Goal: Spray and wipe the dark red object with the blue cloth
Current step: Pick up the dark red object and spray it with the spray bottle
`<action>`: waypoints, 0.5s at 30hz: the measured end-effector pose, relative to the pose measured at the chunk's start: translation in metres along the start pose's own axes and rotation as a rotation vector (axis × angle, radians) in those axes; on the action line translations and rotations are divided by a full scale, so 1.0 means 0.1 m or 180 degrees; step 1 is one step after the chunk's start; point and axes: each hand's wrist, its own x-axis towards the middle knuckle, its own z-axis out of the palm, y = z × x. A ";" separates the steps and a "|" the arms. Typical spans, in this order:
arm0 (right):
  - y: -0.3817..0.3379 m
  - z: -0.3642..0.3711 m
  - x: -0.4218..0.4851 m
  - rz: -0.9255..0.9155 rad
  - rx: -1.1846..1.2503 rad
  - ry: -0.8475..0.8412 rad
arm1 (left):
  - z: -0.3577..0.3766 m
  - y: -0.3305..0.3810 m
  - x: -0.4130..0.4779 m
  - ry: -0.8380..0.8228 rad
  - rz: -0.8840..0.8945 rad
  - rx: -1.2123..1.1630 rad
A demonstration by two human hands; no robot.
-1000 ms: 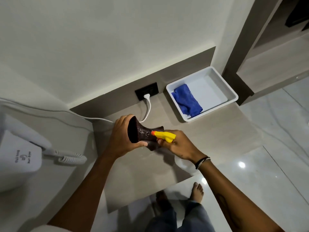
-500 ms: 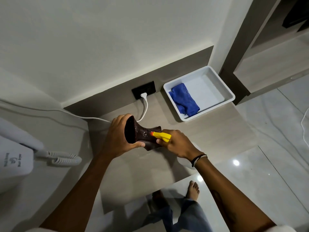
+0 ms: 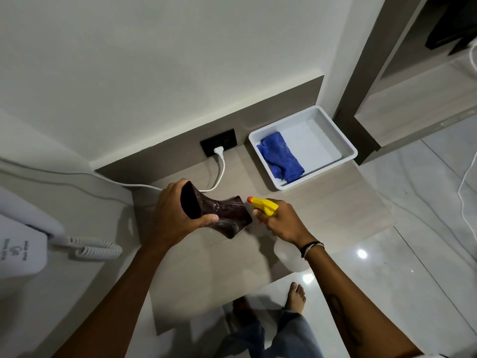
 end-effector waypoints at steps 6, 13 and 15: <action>-0.07 0.02 0.00 0.0022 0.0165 0.0165 | 0.02 0.28 0.03 0.0200 -0.0283 0.0916; -0.11 0.00 -0.03 0.0046 0.0044 0.0216 | 0.22 0.50 0.01 -0.0432 -0.0033 0.0992; -0.12 -0.02 -0.04 0.0049 0.0015 0.0228 | 0.29 0.56 0.02 -0.0430 0.0002 0.1029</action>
